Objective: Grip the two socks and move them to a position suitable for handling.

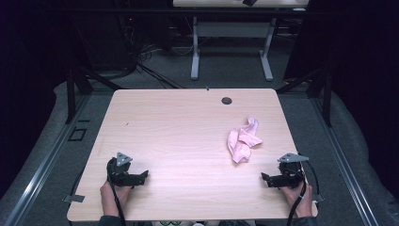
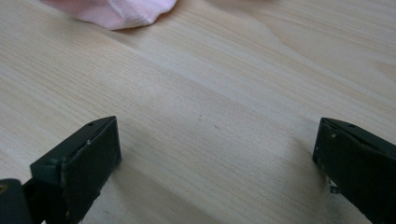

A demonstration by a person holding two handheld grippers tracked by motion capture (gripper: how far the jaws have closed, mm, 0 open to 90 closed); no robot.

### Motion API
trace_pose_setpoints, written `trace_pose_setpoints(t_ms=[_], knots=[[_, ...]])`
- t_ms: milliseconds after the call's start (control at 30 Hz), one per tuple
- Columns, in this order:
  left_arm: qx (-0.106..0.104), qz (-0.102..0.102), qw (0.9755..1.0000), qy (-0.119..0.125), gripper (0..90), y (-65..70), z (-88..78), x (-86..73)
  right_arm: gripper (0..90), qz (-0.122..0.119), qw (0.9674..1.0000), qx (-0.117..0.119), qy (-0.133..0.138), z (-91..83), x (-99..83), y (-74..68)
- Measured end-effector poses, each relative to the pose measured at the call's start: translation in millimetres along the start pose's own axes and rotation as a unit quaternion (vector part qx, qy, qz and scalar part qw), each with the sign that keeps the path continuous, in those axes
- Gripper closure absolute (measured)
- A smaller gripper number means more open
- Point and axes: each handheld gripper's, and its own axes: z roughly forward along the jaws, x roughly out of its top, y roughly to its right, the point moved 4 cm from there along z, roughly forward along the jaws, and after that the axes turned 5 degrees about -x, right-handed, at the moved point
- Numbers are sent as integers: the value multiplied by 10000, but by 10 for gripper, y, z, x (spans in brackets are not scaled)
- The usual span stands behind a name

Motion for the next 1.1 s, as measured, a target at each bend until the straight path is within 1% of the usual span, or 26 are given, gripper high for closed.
trace_pose_setpoints(t_ms=[233,267,367,467,500,533,567,600,700,733,767,800,833,900,933,967,1033,1067,1100], knots=[[2,-1,10000,1,1,0,0,0,1,33,10000,-21,-9,4,5,4],[3,-1,10000,1,1,0,0,0,0,49,10000,-58,-37,6,8,10],[2,-1,10000,1,1,1,0,0,0,73,9999,-46,-67,3,11,12],[1,2,10000,2,1,0,0,1,0,204,9998,-5,-19,0,20,39],[1,2,10000,2,1,0,0,1,0,204,9998,-5,-19,0,20,39],[0,0,10000,4,1,0,0,1,0,271,9996,10,-37,-12,24,51],[0,0,10000,4,1,0,0,1,0,271,9996,10,-37,-12,24,51],[2,0,10000,0,1,1,0,0,0,309,9995,65,8,-25,43,56],[2,0,10000,-1,1,1,-1,0,0,295,9996,25,33,-51,75,43],[2,-1,10000,2,1,1,0,0,0,310,9995,67,91,-88,132,28],[2,-1,10000,2,1,1,0,0,0,310,9995,67,91,-88,132,28],[1,2,10000,3,1,1,0,0,0,338,9992,121,148,-102,166,11],[1,1,10000,0,1,1,0,0,0,325,9992,130,182,-120,208,-5],[0,4,10000,4,1,1,0,0,0,299,9990,223,230,-138,274,-45],[2,3,10000,4,2,1,0,0,0,267,9991,222,241,-145,308,-69],[0,0,10000,5,2,1,0,0,4,183,9989,344,242,-153,391,-133],[2,4,10000,4,2,1,0,0,7,152,9991,332,233,-154,424,-150],[2,4,10000,4,2,1,0,0,21,122,9983,473,304,-147,528,-222],[2,4,10000,4,1,1,0,0,21,122,9983,473,304,-147,528,-222]])
